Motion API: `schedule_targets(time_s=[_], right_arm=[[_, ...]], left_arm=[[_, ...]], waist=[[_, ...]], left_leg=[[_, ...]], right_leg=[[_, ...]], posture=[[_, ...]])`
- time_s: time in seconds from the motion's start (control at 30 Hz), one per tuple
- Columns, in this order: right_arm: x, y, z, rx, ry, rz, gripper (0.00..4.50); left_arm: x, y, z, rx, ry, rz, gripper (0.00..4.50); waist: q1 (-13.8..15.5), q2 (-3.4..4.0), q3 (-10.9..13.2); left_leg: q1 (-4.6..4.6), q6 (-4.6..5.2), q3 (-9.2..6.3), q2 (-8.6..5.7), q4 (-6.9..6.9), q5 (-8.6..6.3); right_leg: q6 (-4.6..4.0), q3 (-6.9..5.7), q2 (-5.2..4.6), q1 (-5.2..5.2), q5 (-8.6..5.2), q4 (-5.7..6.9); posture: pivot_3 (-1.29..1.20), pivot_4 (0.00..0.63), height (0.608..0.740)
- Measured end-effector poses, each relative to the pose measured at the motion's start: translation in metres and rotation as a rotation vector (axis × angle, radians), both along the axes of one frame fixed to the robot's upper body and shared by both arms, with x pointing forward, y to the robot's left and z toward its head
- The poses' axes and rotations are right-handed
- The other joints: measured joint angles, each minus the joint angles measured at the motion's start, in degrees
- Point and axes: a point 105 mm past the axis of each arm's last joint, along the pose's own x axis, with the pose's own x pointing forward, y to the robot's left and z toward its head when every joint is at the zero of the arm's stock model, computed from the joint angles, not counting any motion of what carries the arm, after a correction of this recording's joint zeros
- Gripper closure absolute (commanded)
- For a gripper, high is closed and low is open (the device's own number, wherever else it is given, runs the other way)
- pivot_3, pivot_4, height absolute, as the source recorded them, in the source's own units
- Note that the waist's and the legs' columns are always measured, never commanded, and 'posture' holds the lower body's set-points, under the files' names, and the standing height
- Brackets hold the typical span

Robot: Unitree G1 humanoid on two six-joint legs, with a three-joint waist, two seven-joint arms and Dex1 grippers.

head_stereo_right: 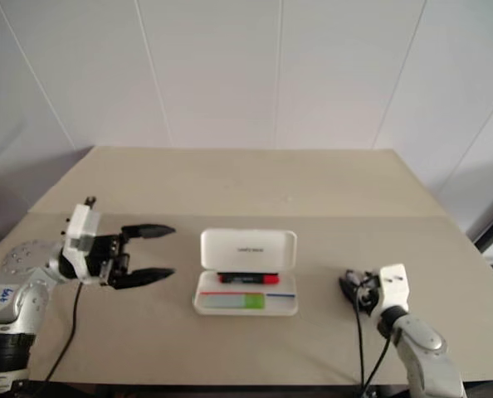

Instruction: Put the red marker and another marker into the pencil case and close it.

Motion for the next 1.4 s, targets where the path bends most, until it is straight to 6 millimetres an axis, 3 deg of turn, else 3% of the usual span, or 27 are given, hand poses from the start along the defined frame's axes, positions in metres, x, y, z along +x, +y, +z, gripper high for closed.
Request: schedule_targets(time_s=[0.07, 0.17, 0.4, 0.47, 0.63, 0.8, 1.0, 1.4], right_arm=[[-0.001, 0.001, 0.0, 0.005, 0.011, -0.013, 0.0], [-0.002, 0.003, -0.002, 0.014, 0.02, -0.023, 0.58], [-0.004, 0.008, -0.002, 0.025, 0.024, -0.007, 2.99], [-0.003, 0.01, 0.0, 0.03, 0.019, 0.008, 3.38], [-0.004, 0.015, 0.004, 0.006, 0.023, 0.101, 3.38], [-0.004, 0.027, 0.012, -0.038, 0.028, 0.242, 3.38], [0.0, 0.044, 0.044, -0.093, -0.04, 0.387, 3.38], [-0.03, 0.097, 0.08, -0.148, -0.074, 0.813, 3.38]], left_arm=[[-0.003, 0.003, -0.004, -0.01, 0.016, -0.003, 0.04], [-0.006, 0.009, -0.009, -0.022, 0.047, -0.015, 0.0], [-0.008, 0.02, -0.009, -0.05, 0.065, -0.029, 0.0], [-0.011, 0.02, -0.009, -0.056, 0.065, -0.054, 0.0], [-0.019, 0.026, -0.014, -0.055, 0.1, -0.139, 0.0], [-0.01, 0.035, -0.017, -0.076, 0.116, -0.104, 0.0], [0.001, 0.039, -0.008, -0.171, 0.043, -0.092, 0.0], [0.001, 0.047, -0.032, -0.173, 0.132, -0.064, 0.0]], waist=[[0.02, -0.07, -0.05], [0.01, -0.22, -0.13], [-0.67, -0.36, -0.22], [-0.86, -0.37, -0.22], [-1.31, -0.34, -0.2], [-1.18, -0.26, -0.15], [-1.0, -0.18, -0.1], [-0.96, -0.15, -0.08]], left_leg=[[0.01, 0.0, -0.02, 0.01, -0.12, 0.0], [0.03, -0.01, -0.06, 0.06, -0.21, -0.01], [0.11, -0.03, -0.07, 0.13, -0.31, -0.02], [0.1, -0.03, -0.06, 0.13, -0.31, -0.02], [0.1, -0.03, -0.04, 0.13, -0.41, -0.01], [0.05, -0.04, -0.05, 0.12, -0.43, -0.01], [-0.03, -0.05, -0.05, 0.08, -0.47, 0.0], [-0.05, -0.08, -0.1, 0.1, -0.52, -0.03]], right_leg=[[-0.07, -0.04, 0.0, -0.04, -0.05, -0.01], [-0.17, -0.11, 0.02, -0.05, -0.12, -0.01], [-0.26, -0.13, 0.09, -0.04, -0.17, -0.01], [-0.26, -0.13, 0.07, -0.04, -0.17, -0.01], [-0.27, -0.12, 0.09, -0.1, -0.18, -0.02], [-0.26, -0.12, 0.07, -0.14, -0.18, -0.02], [-0.19, -0.13, 0.01, -0.2, -0.19, -0.05], [-0.17, -0.16, -0.02, -0.24, -0.27, -0.05]], posture=[[0.0, 0.15, 0.74], [0.0, 0.15, 0.74], [0.0, 0.15, 0.74], [0.0, 0.15, 0.74], [0.0, 0.15, 0.74], [0.0, 0.15, 0.74], [0.0, 0.15, 0.74], [0.0, 0.15, 0.74]])
